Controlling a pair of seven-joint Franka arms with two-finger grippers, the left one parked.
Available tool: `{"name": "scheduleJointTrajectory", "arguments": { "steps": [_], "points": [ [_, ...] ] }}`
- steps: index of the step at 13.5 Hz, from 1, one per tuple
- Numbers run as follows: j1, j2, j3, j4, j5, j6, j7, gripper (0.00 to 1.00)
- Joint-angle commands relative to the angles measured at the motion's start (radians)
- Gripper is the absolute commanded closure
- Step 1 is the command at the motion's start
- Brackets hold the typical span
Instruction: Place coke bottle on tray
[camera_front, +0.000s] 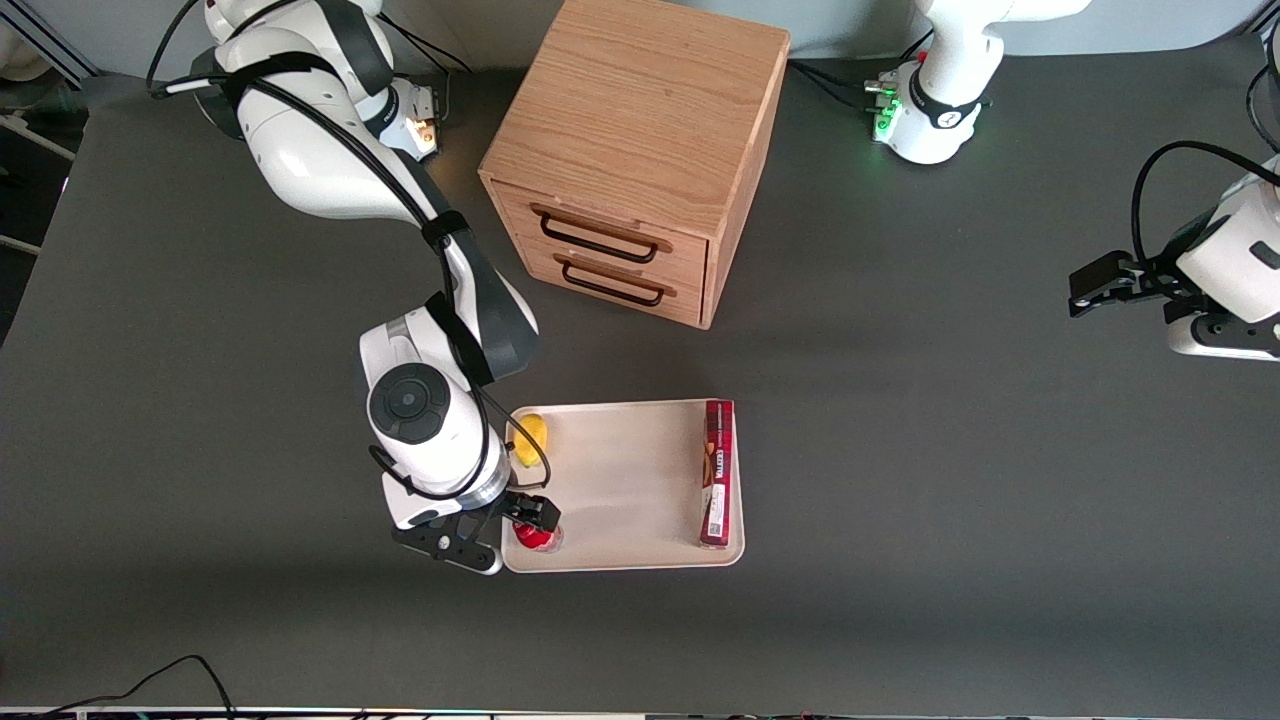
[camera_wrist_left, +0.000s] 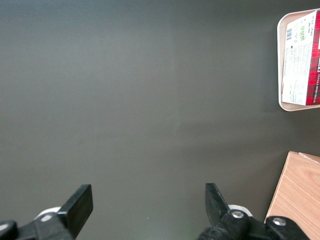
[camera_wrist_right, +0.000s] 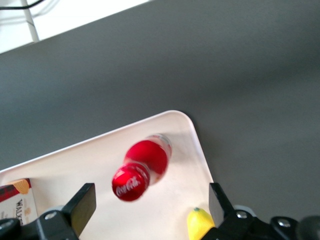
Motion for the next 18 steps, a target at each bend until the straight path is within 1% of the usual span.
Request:
{"name": "scheduleJointTrajectory", "arguments": {
  "steps": [1, 2, 3, 5, 6, 8, 10, 12, 13, 15, 18],
  "points": [
    [0.001, -0.089, 0.001, -0.024, -0.012, -0.135, 0.003, 0.00],
    [-0.002, -0.142, 0.003, -0.072, -0.005, -0.173, -0.035, 0.00],
    [-0.011, -0.213, 0.003, -0.143, 0.000, -0.181, -0.061, 0.00],
    [-0.051, -0.380, 0.021, -0.343, 0.001, -0.175, -0.110, 0.00],
    [-0.090, -0.466, 0.039, -0.432, 0.001, -0.175, -0.164, 0.00],
    [-0.188, -0.631, 0.079, -0.594, 0.047, -0.180, -0.292, 0.00],
    [-0.254, -0.795, 0.081, -0.751, 0.066, -0.181, -0.429, 0.00],
    [-0.328, -0.935, 0.081, -0.866, 0.066, -0.185, -0.562, 0.00],
    [-0.360, -0.997, 0.079, -0.905, 0.066, -0.198, -0.619, 0.00],
    [-0.434, -1.072, 0.082, -0.926, 0.067, -0.246, -0.663, 0.00],
    [-0.459, -1.088, 0.082, -0.898, 0.066, -0.281, -0.672, 0.00]
  ]
}}
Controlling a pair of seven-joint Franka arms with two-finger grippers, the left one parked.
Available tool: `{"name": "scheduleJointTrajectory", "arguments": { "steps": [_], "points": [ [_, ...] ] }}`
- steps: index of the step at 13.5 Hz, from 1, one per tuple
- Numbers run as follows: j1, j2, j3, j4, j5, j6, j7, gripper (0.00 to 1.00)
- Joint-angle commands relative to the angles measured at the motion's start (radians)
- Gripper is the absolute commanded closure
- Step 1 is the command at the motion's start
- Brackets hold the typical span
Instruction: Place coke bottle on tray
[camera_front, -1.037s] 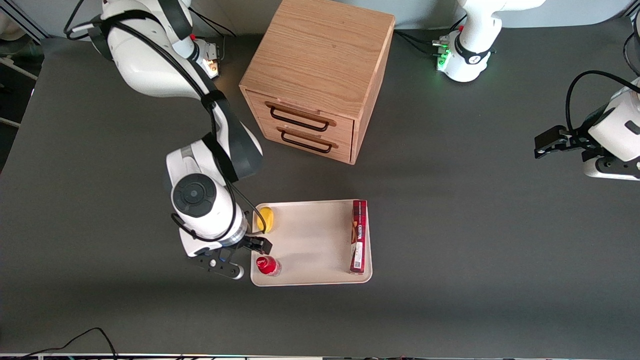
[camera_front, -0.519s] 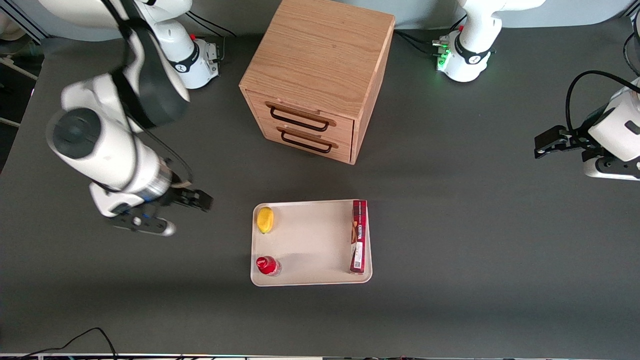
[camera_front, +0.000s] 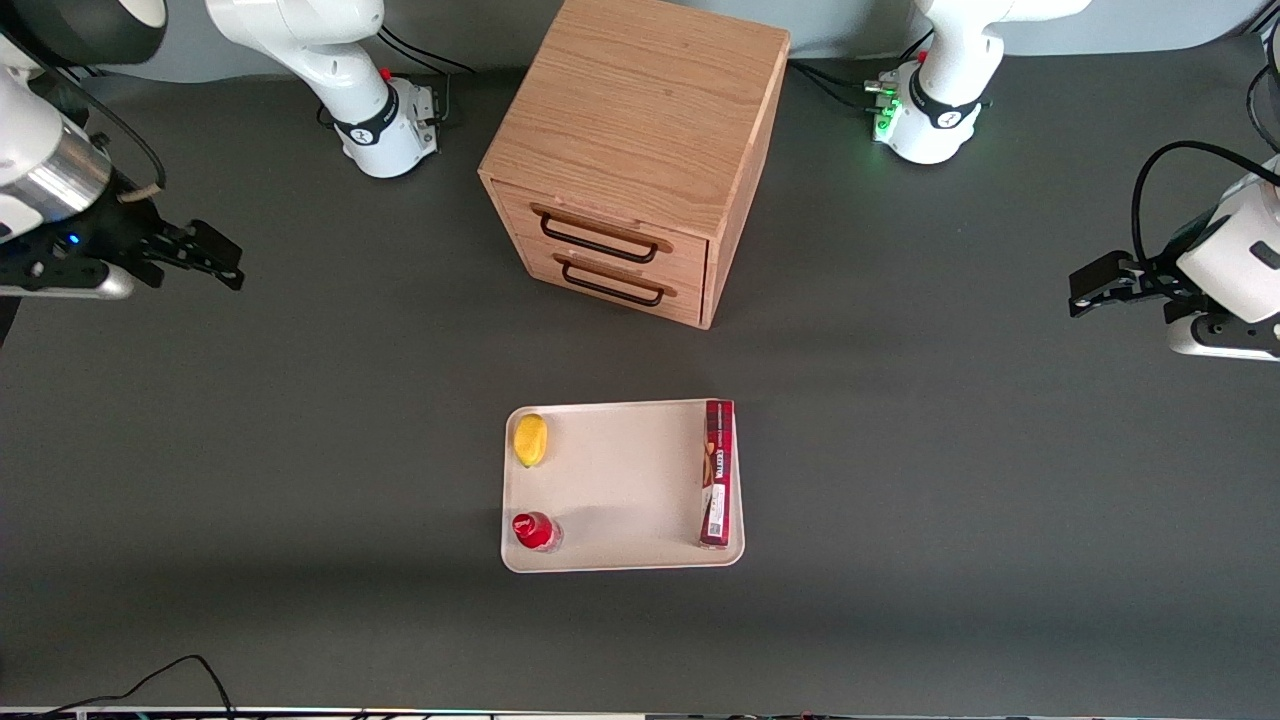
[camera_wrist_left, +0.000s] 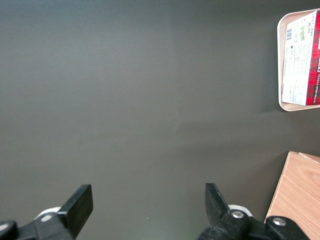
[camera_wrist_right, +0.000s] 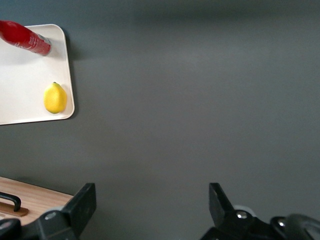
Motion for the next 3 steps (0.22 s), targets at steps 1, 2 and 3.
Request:
{"name": "scheduleJointTrajectory", "arguments": {
  "steps": [1, 2, 3],
  "points": [
    [-0.022, -0.009, 0.017, 0.004, 0.019, -0.013, -0.024, 0.00],
    [-0.020, -0.004, 0.017, 0.010, 0.019, -0.016, -0.024, 0.00],
    [-0.022, -0.004, 0.019, 0.009, 0.019, -0.016, -0.019, 0.00]
  ]
}}
